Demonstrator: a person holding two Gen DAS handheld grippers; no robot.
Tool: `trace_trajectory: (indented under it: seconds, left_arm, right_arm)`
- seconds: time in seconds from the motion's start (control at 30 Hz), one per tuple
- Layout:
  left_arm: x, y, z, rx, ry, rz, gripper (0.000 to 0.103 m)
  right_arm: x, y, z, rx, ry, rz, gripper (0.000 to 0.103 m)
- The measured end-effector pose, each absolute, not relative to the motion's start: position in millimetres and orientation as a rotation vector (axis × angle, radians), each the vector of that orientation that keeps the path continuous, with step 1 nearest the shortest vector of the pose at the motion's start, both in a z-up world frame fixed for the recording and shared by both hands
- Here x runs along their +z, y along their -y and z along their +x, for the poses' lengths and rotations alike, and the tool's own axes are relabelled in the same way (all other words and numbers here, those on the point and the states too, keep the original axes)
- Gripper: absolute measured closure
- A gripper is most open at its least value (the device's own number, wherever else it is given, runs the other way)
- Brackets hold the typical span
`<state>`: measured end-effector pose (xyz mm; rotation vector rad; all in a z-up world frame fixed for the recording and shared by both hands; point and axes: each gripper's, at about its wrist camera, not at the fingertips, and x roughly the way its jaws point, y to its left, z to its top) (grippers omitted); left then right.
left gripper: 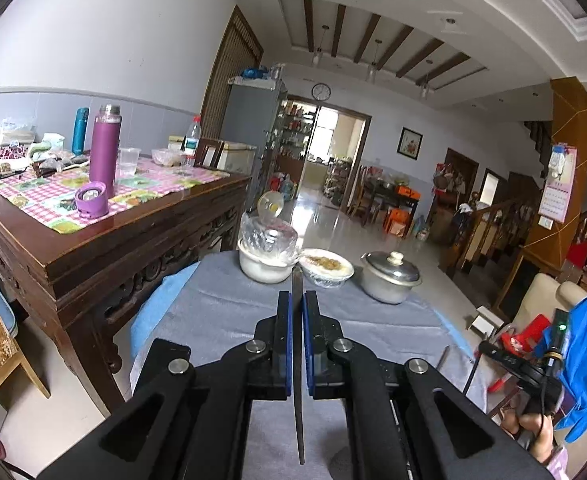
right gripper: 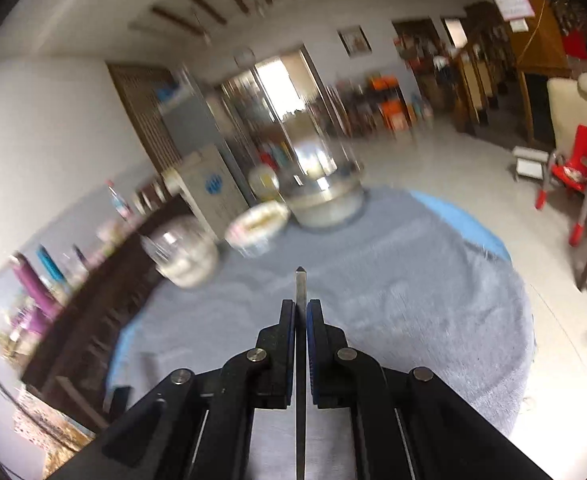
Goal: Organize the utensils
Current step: 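Lift the chopsticks in both tools and carry them over the dark cup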
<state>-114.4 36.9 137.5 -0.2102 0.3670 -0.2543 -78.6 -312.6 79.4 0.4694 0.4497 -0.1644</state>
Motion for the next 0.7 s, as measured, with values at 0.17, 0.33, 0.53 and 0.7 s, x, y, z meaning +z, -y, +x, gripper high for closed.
trace_trajectory:
  seconds: [0.17, 0.33, 0.53, 0.7]
  left_arm:
    - [155.3, -39.2, -130.3, -0.284, -0.327, -0.231, 0.098]
    - [174.5, -36.3, -143.6, -0.325, -0.279, -0.248, 0.098]
    - [193.4, -17.7, -148.3, -0.386, -0.23, -0.244, 0.098]
    - [195.8, 4.6, -145.2, -0.415, -0.198, -0.235, 0.098]
  right_arm:
    - [119.9, 293.3, -120.5, -0.139, -0.295, 0.477, 0.097]
    - [155.8, 275.7, -145.5, -0.115, -0.16, 0.457, 0.097]
    - [179.2, 252.2, -152.6, -0.077, -0.051, 0.45, 0.097]
    - [180.8, 225.9, -147.3, -0.054, -0.014, 0.411, 0.097]
